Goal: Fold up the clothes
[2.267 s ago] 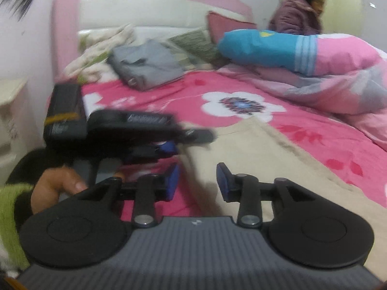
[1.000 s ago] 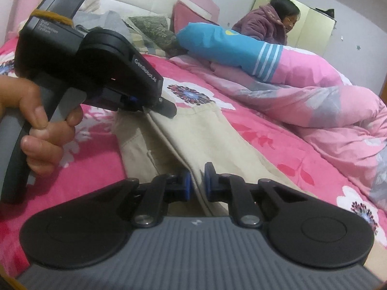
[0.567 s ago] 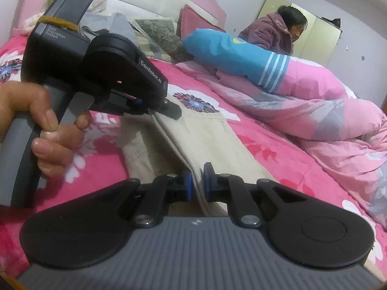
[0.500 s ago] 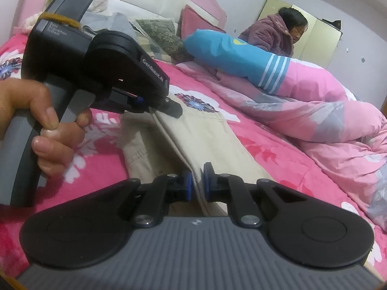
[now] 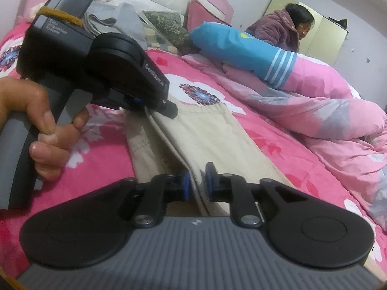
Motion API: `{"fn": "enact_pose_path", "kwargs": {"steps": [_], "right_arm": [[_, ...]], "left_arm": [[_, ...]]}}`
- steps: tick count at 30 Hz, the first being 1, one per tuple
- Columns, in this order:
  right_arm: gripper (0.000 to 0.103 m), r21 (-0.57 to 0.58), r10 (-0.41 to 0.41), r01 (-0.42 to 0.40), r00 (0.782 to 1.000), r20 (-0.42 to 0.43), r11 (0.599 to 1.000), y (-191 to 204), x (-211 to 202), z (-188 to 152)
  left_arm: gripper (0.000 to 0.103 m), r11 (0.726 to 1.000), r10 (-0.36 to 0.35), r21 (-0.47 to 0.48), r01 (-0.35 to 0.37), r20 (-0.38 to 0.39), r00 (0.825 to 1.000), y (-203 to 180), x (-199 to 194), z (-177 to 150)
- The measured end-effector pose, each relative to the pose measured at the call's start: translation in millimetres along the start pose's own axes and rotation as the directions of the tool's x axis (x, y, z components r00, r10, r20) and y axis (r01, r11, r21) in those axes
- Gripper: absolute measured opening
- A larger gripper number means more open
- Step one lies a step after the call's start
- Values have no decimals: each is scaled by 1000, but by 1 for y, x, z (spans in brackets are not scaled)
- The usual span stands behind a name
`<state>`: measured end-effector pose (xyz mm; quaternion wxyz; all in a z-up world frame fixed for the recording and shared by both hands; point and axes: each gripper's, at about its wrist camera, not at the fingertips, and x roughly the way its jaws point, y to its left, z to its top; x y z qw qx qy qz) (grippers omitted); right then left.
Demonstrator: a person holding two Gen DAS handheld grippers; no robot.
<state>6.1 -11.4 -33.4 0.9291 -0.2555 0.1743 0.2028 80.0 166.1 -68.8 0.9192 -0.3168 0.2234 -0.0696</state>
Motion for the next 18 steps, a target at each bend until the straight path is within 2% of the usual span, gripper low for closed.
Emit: {"fn": "enact_pose_path", "kwargs": {"steps": [1, 2, 3, 4, 6, 10, 13, 16, 18], "right_arm": [[37, 15, -4, 4, 1000, 1, 1000, -2, -3, 1], [45, 36, -1, 1, 1000, 5, 999, -5, -7, 1], [59, 68, 16, -17, 1000, 15, 998, -9, -13, 0], [66, 106, 34, -37, 999, 30, 994, -15, -19, -1], [68, 185, 60, -70, 997, 57, 980, -27, -34, -7], [71, 332, 78, -106, 992, 95, 937, -55, -62, -23], [71, 438, 52, -93, 993, 105, 894, -81, -84, -41], [71, 530, -11, -37, 996, 88, 847, -104, -105, -63], [70, 588, -57, 7, 996, 66, 809, -117, -119, -80]], "left_arm": [[13, 1000, 7, 4, -7, 5, 1000, -1, -1, 0], [14, 1000, 16, 10, -16, 16, 1000, -2, -4, 0], [19, 999, 27, 17, -28, 29, 999, -4, -6, 1], [25, 999, 42, 24, -43, 45, 998, -5, -9, 1], [35, 997, 63, 41, -66, 79, 995, -9, -15, 2], [48, 993, 72, 77, -84, 155, 985, -20, -29, 3], [52, 990, 30, 130, -61, 230, 973, -36, -43, -1], [52, 977, -57, 212, 6, 235, 970, -57, -47, -5], [52, 961, -109, 271, 61, 167, 980, -71, -38, -12]]}}
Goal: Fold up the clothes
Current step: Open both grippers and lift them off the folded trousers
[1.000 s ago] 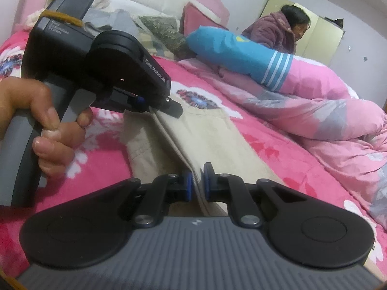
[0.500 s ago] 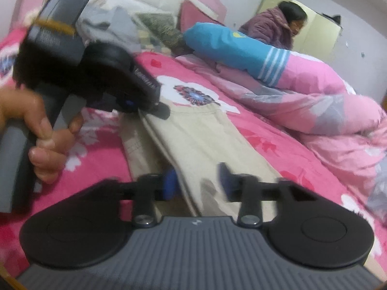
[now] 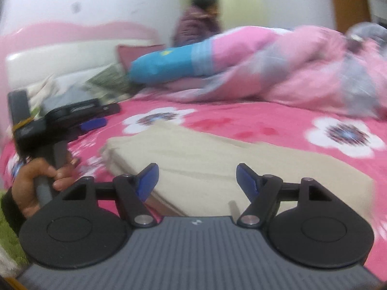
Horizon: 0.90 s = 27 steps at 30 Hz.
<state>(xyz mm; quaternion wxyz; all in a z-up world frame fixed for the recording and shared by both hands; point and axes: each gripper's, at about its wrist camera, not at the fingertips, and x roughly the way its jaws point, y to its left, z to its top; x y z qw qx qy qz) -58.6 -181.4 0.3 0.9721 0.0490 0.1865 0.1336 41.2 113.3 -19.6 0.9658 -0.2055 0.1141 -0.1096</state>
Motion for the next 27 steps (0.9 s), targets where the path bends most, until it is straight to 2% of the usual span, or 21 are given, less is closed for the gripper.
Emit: {"fn": "enact_pose_path", "kwargs": {"steps": [2, 5, 8, 11, 16, 22, 25, 27], "right_arm": [[70, 57, -50, 51, 999, -9, 997, -17, -11, -6], [64, 115, -112, 113, 994, -21, 987, -38, -21, -12], [59, 142, -159, 159, 987, -12, 977, -53, -28, -17], [54, 155, -196, 196, 980, -10, 968, -66, -29, -18], [51, 132, -242, 243, 970, -21, 961, -78, -27, -20], [53, 119, -298, 318, 942, -154, 941, -98, -2, -46], [54, 200, -259, 281, 957, -127, 939, -112, -1, -60], [55, 194, -260, 280, 958, -124, 940, -112, -2, -61]], "left_arm": [[52, 999, -22, 44, 25, -53, 998, -13, 11, -9], [52, 995, 15, 99, -2, -129, 992, -22, 30, -27], [46, 998, 49, 50, -40, -205, 978, -13, 44, -33], [42, 999, 24, -30, -32, -222, 975, 0, 47, -31], [41, 999, 27, -39, -37, -232, 972, 7, 45, -37], [41, 999, 24, -41, -35, -231, 973, 9, 49, -38], [41, 999, 24, -40, -33, -228, 973, 8, 48, -38], [42, 999, 22, -40, -32, -226, 974, 9, 48, -39]]}}
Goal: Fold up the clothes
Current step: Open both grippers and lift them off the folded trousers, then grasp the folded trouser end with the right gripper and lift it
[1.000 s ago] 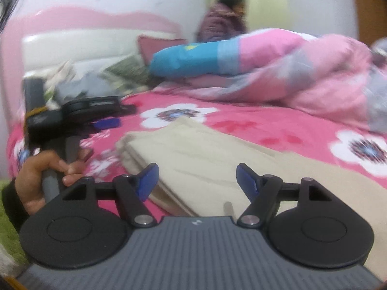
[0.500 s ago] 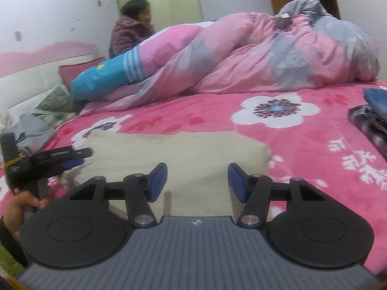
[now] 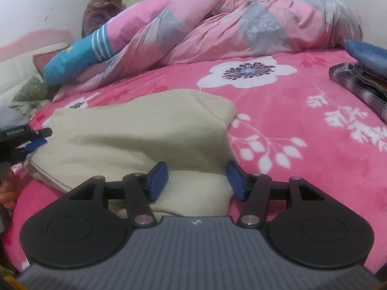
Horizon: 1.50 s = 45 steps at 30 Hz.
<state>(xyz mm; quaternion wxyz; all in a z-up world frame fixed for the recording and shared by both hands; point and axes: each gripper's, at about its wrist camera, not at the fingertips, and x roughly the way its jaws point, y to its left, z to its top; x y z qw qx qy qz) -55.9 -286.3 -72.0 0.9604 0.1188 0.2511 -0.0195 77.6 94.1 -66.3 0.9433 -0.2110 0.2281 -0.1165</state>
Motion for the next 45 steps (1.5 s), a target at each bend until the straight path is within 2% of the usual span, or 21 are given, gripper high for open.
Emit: {"fn": "enact_pose_path", "kwargs": {"steps": [7, 11, 16, 18, 19, 21, 24, 25, 26, 27, 28, 30, 32, 34, 35, 36, 38, 41, 43, 45], "right_arm": [[56, -11, -1, 1, 1000, -11, 1000, 2, -6, 8], [55, -13, -18, 19, 999, 37, 1000, -6, -24, 25], [44, -29, -9, 11, 997, 75, 1000, -25, -16, 55], [44, 10, 15, -16, 997, 72, 1000, -35, -5, 66], [45, 66, 33, -37, 998, 59, 997, -44, 1, 70], [49, 239, 100, -98, 995, 6, 966, -71, 17, 73], [52, 525, 267, -187, 960, -80, 830, -118, 53, 70], [50, 592, 316, -195, 943, -107, 782, -131, 66, 69], [49, 620, 348, -198, 929, -129, 759, -138, 76, 70], [49, 617, 371, -212, 918, -141, 758, -140, 83, 75], [49, 602, 388, -223, 908, -159, 767, -139, 90, 80], [51, 528, 394, -233, 894, -215, 817, -127, 101, 90], [47, 453, 392, -250, 885, -250, 856, -115, 110, 94], [17, 411, 403, -280, 881, -250, 868, -108, 113, 97], [15, 398, 412, -297, 878, -244, 868, -106, 113, 99], [12, 374, 414, -313, 882, -227, 873, -105, 112, 103], [11, 288, 396, -343, 906, -148, 894, -106, 101, 120], [10, 169, 385, -369, 921, -67, 914, -104, 95, 139], [11, 40, 286, -284, 953, -96, 958, -95, 110, 132], [11, -69, 165, -175, 978, -128, 982, -90, 131, 120]], "left_arm": [[42, 1000, -12, -11, 12, 7, 1000, 3, -1, -2], [42, 1000, -17, -14, 17, 12, 1000, 3, -1, -3], [42, 1000, -22, -16, 23, 18, 1000, 4, -1, -4], [42, 999, -27, -20, 28, 20, 999, 5, -2, -4], [42, 999, -32, -25, 32, 23, 999, 6, -3, -4], [42, 999, -41, -35, 42, 26, 999, 9, -3, -4], [42, 999, -41, -34, 42, 27, 999, 8, -3, -4], [42, 999, -41, -32, 41, 27, 999, 8, -3, -4], [42, 999, -40, -31, 41, 27, 999, 8, -3, -4], [42, 999, -40, -30, 41, 28, 999, 8, -3, -4], [42, 999, -40, -31, 41, 29, 999, 8, -3, -5], [42, 999, -39, -30, 40, 30, 999, 8, -3, -5], [42, 999, -38, -28, 38, 31, 999, 7, -3, -5], [42, 999, -36, -26, 37, 30, 999, 7, -2, -5], [42, 999, -35, -25, 36, 30, 999, 7, -2, -5], [42, 999, -34, -24, 35, 30, 999, 7, -2, -5], [42, 999, -33, -21, 33, 30, 999, 6, -2, -5], [42, 999, -27, -15, 28, 28, 999, 5, -2, -6], [42, 1000, -23, -10, 23, 27, 999, 4, -2, -6], [42, 1000, -19, -6, 19, 25, 999, 4, -1, -5]]}}
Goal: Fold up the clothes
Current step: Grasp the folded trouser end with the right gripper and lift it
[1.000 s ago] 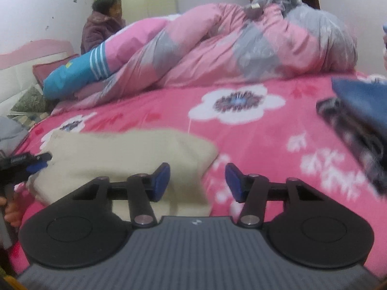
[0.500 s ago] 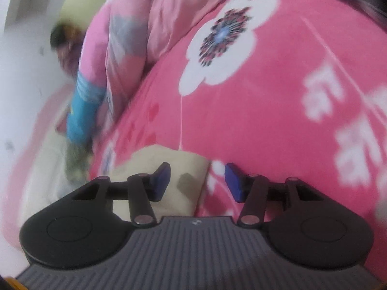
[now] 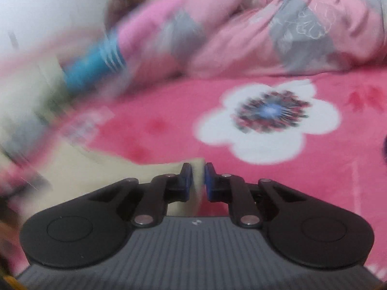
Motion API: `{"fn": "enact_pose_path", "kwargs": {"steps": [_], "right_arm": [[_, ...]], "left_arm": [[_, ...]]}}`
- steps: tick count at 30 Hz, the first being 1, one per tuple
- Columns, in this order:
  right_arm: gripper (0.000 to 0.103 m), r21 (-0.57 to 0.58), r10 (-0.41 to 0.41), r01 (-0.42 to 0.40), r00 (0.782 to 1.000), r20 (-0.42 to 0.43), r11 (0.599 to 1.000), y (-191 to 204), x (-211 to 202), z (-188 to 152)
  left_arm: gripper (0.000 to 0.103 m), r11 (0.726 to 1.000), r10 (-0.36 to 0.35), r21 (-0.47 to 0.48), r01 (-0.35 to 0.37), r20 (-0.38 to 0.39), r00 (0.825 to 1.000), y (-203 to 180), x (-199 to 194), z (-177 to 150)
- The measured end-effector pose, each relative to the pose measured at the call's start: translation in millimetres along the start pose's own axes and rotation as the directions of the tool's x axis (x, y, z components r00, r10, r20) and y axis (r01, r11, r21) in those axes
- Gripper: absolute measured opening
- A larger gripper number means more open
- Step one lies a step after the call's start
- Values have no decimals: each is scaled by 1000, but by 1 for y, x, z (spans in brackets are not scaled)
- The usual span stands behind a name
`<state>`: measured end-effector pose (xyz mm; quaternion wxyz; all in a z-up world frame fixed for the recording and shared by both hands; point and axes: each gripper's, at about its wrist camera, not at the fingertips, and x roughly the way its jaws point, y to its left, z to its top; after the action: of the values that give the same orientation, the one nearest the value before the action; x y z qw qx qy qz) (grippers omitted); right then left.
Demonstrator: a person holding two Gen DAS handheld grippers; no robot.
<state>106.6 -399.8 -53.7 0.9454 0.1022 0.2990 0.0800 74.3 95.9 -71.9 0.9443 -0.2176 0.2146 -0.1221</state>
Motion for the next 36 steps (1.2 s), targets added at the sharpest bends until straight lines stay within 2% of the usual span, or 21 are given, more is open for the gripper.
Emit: {"fn": "enact_pose_path", "kwargs": {"steps": [1, 2, 3, 5, 6, 8, 11, 12, 13, 15, 17, 18, 19, 20, 22, 24, 26, 30, 32, 34, 36], "right_arm": [[6, 21, -52, 53, 998, -21, 998, -8, 9, -6], [6, 61, -76, 77, 997, -25, 995, -16, 12, -9], [7, 128, -64, 63, 998, 3, 990, -24, 3, -7], [12, 197, -91, 76, 994, 67, 977, -28, -22, -3], [12, 215, -67, 45, 993, 96, 976, -26, -35, -1], [12, 245, 35, -67, 990, 133, 967, -19, -57, -3], [12, 249, 221, -238, 971, 93, 939, -2, -62, -20], [14, 248, 245, -247, 969, 40, 937, 1, -57, -31], [13, 253, 235, -225, 972, -7, 941, 1, -51, -44], [11, 311, 198, -181, 980, -23, 933, -10, -50, -69], [12, 459, 163, -146, 987, 3, 877, -28, -70, -81], [15, 484, 143, -132, 990, 14, 865, -29, -83, -84], [24, 505, 132, -124, 991, 20, 854, -29, -94, -87], [30, 519, 144, -131, 990, 17, 845, -25, -102, -90], [49, 544, 201, -173, 980, 9, 821, -17, -111, -96], [52, 534, 224, -181, 975, -16, 826, -5, -112, -99], [52, 527, 220, -162, 974, -49, 834, 8, -109, -101], [51, 554, 293, -205, 953, -74, 807, 20, -110, -106], [45, 564, 309, -213, 948, -79, 798, 24, -111, -110], [31, 588, 334, -227, 939, -78, 776, 25, -112, -116], [29, 610, 352, -239, 933, -71, 755, 27, -111, -122]], "left_arm": [[42, 1000, 1, 0, -1, -1, 1000, 0, 0, 0], [42, 1000, 1, 0, -1, -1, 1000, 0, 0, 0], [42, 1000, 0, -1, 0, -1, 1000, 0, 0, 0], [42, 1000, 0, -1, 0, 0, 1000, 0, 0, 0], [42, 1000, 0, -2, 0, 0, 1000, 0, 0, 0], [42, 1000, -1, -2, 1, 0, 1000, 1, 0, 0], [42, 1000, -2, -4, 2, 0, 1000, 1, 0, 0], [42, 1000, -3, -4, 3, 0, 1000, 1, 0, 0], [42, 1000, -3, -5, 3, 0, 1000, 1, 0, 0], [42, 1000, -5, -6, 5, 0, 1000, 2, 0, 0], [42, 1000, -7, -9, 7, 1, 1000, 2, 0, 0], [42, 1000, -8, -10, 8, 1, 1000, 2, -1, 0], [42, 1000, -10, -12, 10, 2, 1000, 3, -1, 0], [42, 1000, -12, -14, 12, 3, 1000, 3, -1, 0], [42, 1000, -17, -19, 17, 6, 1000, 4, -2, 0], [42, 999, -21, -25, 21, 7, 1000, 5, -2, 0], [42, 999, -23, -28, 23, 7, 1000, 5, -2, 0], [42, 999, -24, -29, 24, 7, 1000, 6, -2, 0], [42, 999, -26, -31, 26, 9, 1000, 6, -2, 0], [42, 999, -28, -34, 28, 10, 1000, 6, -2, 0], [42, 999, -29, -36, 29, 10, 1000, 6, -2, 0]]}}
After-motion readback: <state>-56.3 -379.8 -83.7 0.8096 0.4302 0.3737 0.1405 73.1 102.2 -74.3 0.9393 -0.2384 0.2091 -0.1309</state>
